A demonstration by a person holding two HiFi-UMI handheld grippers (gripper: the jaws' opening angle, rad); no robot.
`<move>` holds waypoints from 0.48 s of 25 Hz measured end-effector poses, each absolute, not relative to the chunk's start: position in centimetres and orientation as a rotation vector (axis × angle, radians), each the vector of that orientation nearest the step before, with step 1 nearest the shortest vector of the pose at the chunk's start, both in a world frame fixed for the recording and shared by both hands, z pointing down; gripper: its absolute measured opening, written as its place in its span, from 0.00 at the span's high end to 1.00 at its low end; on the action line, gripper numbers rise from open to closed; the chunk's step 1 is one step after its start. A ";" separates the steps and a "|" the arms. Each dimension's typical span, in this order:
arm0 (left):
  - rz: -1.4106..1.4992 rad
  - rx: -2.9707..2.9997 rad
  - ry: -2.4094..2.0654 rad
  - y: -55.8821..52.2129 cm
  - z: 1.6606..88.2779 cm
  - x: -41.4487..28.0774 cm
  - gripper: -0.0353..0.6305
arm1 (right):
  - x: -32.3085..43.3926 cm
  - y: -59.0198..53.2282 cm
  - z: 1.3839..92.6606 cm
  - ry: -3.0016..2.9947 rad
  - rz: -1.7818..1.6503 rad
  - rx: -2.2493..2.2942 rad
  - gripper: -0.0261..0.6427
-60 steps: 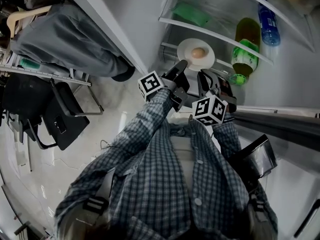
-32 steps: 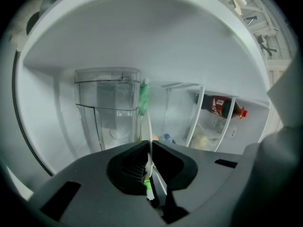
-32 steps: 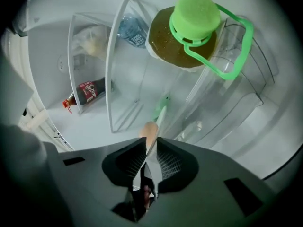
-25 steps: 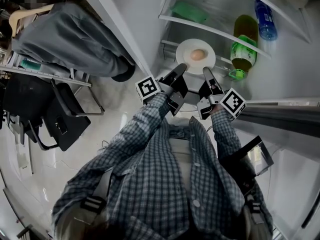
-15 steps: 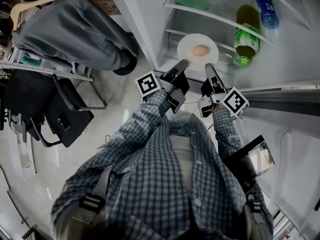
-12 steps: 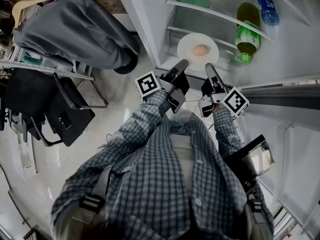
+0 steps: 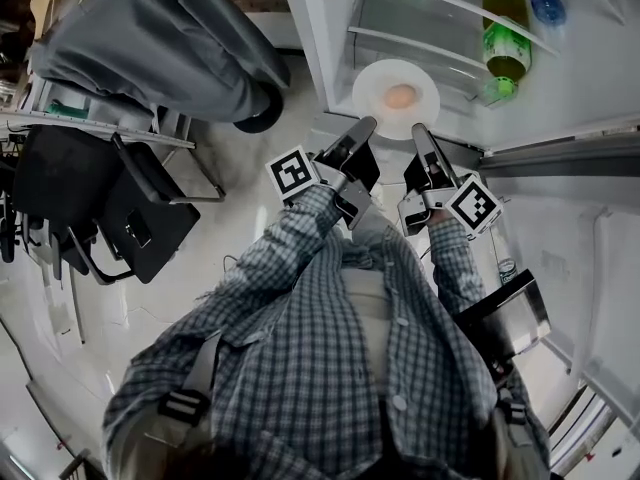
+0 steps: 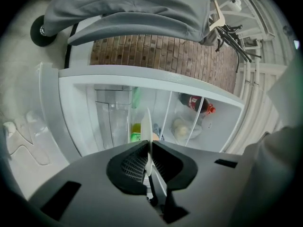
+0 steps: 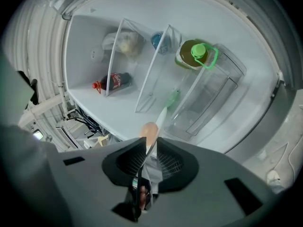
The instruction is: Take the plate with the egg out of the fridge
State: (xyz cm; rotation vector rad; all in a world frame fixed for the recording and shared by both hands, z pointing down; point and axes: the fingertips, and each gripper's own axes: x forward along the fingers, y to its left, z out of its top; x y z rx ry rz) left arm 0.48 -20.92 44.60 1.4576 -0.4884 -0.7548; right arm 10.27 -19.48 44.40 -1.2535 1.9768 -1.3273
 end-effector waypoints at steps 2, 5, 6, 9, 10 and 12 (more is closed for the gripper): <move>-0.748 1.458 -0.486 -19.6 44.7 -0.2 0.89 | 9.6 -18.2 44.4 1.975 -1.327 -1.253 0.85; -0.742 1.468 -0.486 -17.9 44.7 -1.2 0.89 | 8.4 -16.4 44.4 1.949 -1.338 -1.230 0.85; -0.739 1.472 -0.486 -17.2 44.8 -1.6 0.89 | 8.0 -15.7 44.5 1.941 -1.343 -1.231 0.85; -0.731 1.482 -0.486 -15.3 44.8 -2.6 0.89 | 7.1 -13.7 44.7 1.942 -1.333 -1.236 0.85; -0.728 1.483 -0.485 -14.7 44.8 -2.9 0.89 | 6.7 -13.1 44.8 1.936 -1.337 -1.239 0.85; -0.717 1.481 -0.490 -13.3 44.9 -3.7 0.89 | 6.0 -11.7 45.0 1.930 -1.347 -1.238 0.85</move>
